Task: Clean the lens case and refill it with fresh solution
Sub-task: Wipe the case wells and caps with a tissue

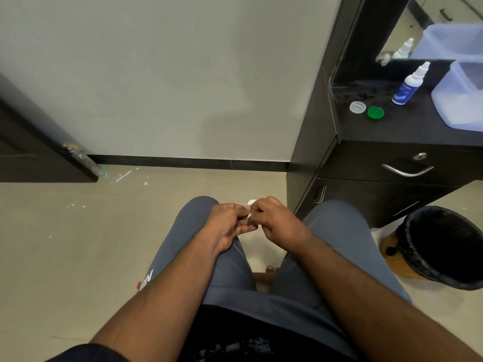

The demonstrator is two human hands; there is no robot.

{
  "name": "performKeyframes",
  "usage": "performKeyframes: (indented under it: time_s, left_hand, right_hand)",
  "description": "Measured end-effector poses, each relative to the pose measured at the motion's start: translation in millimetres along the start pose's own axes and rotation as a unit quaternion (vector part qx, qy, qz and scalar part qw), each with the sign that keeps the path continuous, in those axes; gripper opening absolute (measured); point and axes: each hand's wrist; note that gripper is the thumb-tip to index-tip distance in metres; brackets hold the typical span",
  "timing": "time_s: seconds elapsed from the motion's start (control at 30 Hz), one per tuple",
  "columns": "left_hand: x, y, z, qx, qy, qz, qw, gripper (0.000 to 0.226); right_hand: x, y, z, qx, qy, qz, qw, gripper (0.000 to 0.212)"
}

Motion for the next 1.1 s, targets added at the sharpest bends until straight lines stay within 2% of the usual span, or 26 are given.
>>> performKeyframes:
  time_s: [0.13, 0.27, 0.4, 0.5, 0.57, 0.67, 0.83, 0.97, 1.1]
  left_hand:
    - [4, 1, -8, -0.042, 0.021, 0.015, 0.999, 0.006]
    - [3, 1, -11, -0.050, 0.016, 0.023, 0.998, 0.007]
    - [0, 1, -5, -0.034, 0.002, 0.031, 0.999, 0.005]
    - [1, 0, -3, -0.035, 0.011, 0.051, 0.998, 0.006]
    - [0, -2, 0, -0.025, 0.030, 0.074, 0.997, 0.007]
    - [-3, -4, 5, -0.020, 0.050, 0.106, 0.993, 0.012]
    - [-1, -1, 3, -0.032, 0.058, 0.122, 0.990, 0.016]
    - [-4, -4, 5, 0.019, 0.033, 0.130, 0.991, 0.017]
    - [-5, -5, 3, 0.011, 0.069, 0.165, 0.984, 0.006]
  right_hand:
    - [-2, 9, 4, 0.015, 0.015, 0.024, 0.999, 0.023]
    - [0, 16, 0, 0.060, 0.106, 0.060, 0.991, 0.023]
    - [2, 8, 8, 0.063, 0.116, 0.051, 0.990, 0.027]
    - [3, 6, 15, 0.099, 0.146, 0.105, 0.979, 0.022]
    - [3, 1, 17, 0.156, 0.188, 0.180, 0.953, 0.022]
    - [-1, -7, 21, 0.247, 0.275, 0.268, 0.890, 0.023]
    - [4, 5, 13, 0.352, 0.324, 0.321, 0.818, 0.022]
    - [6, 6, 10, 0.382, 0.299, 0.303, 0.821, 0.020]
    - [6, 4, 17, 0.336, 0.262, 0.299, 0.854, 0.020]
Point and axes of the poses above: each hand's wrist, its own x-axis towards the middle knuckle, its own z-axis out of the palm, y = z × x, and after that the axes turned 13 degrees about x, right-handed
